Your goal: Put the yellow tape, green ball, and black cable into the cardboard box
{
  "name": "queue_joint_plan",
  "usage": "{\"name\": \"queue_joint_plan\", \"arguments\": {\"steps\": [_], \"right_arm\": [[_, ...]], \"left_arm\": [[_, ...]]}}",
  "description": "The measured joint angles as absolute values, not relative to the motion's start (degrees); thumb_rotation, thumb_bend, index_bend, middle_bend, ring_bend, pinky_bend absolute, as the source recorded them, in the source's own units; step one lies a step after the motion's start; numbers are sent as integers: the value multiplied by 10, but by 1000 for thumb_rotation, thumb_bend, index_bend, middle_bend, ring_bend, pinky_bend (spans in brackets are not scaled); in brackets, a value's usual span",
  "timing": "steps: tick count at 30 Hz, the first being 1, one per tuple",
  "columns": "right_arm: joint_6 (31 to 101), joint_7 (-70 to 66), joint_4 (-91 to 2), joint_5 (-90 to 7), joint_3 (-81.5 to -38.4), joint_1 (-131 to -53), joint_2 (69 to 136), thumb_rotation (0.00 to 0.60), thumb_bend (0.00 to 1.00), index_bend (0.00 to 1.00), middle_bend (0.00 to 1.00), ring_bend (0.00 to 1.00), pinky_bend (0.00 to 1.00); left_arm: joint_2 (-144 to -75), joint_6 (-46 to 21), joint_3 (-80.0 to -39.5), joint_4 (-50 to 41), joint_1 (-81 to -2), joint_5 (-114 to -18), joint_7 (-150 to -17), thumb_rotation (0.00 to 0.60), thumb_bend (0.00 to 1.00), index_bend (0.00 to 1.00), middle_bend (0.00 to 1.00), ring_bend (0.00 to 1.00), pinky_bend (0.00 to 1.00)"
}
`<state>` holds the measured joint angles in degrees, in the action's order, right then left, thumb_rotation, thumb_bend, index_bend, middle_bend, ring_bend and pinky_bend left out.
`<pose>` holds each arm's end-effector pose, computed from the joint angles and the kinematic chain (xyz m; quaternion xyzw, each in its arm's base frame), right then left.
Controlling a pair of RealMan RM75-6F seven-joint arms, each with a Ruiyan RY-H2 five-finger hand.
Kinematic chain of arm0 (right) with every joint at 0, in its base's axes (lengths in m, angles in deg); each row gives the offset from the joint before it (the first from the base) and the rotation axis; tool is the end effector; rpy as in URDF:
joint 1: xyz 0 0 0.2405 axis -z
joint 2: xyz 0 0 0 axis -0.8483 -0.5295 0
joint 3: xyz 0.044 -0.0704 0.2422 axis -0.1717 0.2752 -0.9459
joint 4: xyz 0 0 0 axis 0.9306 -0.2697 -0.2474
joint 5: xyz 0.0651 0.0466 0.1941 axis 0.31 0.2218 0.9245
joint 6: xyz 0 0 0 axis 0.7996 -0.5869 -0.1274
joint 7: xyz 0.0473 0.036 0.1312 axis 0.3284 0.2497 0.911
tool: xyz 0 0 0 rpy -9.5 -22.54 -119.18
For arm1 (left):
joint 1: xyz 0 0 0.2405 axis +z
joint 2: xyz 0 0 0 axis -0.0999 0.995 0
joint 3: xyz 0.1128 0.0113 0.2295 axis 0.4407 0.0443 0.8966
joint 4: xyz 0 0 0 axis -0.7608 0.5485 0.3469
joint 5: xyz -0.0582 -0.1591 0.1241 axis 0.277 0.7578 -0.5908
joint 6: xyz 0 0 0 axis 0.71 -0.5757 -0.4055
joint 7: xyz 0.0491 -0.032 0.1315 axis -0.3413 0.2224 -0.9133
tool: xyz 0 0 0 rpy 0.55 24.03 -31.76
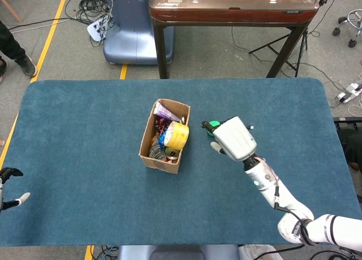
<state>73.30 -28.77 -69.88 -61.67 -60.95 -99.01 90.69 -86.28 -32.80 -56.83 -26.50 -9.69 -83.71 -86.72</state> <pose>-0.0980 -0.3268 0.0993 0.7334 -0.1490 0.4788 0.4590 -0.3233 0.1836 0.1913 -0.5619 -0.3794 -0.3506 0.6460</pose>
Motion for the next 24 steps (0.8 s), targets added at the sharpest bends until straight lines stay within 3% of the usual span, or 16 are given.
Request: {"name": "queue_joint_plan", "arguments": {"steps": [6, 9, 14, 19, 24], "right_arm": [[745, -227, -648, -612, -601, -962, 891, 600, 0, 438, 580, 598, 776], [745, -199, -613, -607, -599, -954, 892, 600, 0, 438, 518, 538, 670], [725, -175, -556, -590, -599, -949, 902, 600, 0, 432, 394, 370, 399], [687, -147, -496, -567, -602, -955, 925, 600, 0, 297, 263, 221, 269], [635, -124, -464, -541, -608, -971, 950, 600, 0, 196, 168, 139, 227]], "left_arm": [[-865, -324, -569, -263, -98, -831, -872, 600, 65, 430, 432, 407, 624], [-867, -323, -570, -262, -99, -829, -874, 600, 66, 430, 432, 407, 624], [-868, -320, -570, -260, -99, -826, -876, 600, 65, 429, 432, 407, 625], [-867, -323, -570, -261, -99, -827, -875, 600, 65, 428, 432, 407, 624], [-865, -326, -570, -263, -97, -828, -872, 600, 65, 428, 432, 407, 625]]}}
